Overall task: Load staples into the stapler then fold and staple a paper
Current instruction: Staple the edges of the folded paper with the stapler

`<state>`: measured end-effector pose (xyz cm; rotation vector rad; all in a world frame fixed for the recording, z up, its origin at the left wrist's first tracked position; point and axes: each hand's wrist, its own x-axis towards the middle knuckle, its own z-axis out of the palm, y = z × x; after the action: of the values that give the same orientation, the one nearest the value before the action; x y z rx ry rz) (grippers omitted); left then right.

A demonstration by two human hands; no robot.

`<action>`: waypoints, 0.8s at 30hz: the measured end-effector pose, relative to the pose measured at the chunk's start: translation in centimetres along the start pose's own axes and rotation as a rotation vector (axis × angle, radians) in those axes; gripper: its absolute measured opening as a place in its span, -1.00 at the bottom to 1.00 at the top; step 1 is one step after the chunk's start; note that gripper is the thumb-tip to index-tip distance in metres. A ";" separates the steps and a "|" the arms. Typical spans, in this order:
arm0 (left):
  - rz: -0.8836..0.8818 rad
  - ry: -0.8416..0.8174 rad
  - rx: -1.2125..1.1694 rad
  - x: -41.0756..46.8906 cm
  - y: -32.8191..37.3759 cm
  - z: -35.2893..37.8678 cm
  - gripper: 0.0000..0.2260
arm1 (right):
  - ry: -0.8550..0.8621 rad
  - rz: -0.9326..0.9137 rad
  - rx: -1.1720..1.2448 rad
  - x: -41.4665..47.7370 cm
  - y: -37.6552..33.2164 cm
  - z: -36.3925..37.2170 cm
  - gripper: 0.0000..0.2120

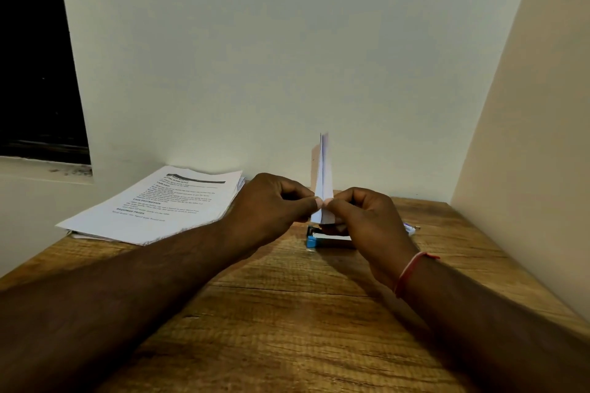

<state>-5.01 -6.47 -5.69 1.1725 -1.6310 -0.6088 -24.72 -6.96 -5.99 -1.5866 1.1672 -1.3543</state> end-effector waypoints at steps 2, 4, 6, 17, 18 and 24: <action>0.021 -0.011 0.022 -0.1 0.0 -0.1 -0.89 | 0.014 -0.052 -0.055 0.0 0.1 0.0 -0.82; 0.026 -0.005 0.010 -0.1 0.0 -0.1 -0.90 | 0.035 -0.069 -0.108 0.2 0.3 0.0 -0.78; 0.006 -0.002 -0.040 0.0 0.0 0.0 -0.91 | 0.035 -0.051 -0.078 0.3 0.3 0.0 -0.73; -0.002 0.048 -0.165 -0.2 0.2 0.1 -0.87 | -0.027 -0.273 -0.336 -0.5 0.1 0.0 -0.80; -0.001 0.047 -0.159 -0.2 0.3 0.1 -0.86 | -0.029 -0.272 -0.335 -0.5 0.1 0.1 -0.80; -0.041 0.061 -0.182 -0.3 0.7 0.5 -0.85 | -0.007 -0.113 -0.123 0.0 0.3 0.0 -0.75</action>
<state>-5.76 -5.96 -5.42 1.0828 -1.4710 -0.7250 -24.73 -7.05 -6.26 -1.7671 1.1919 -1.3700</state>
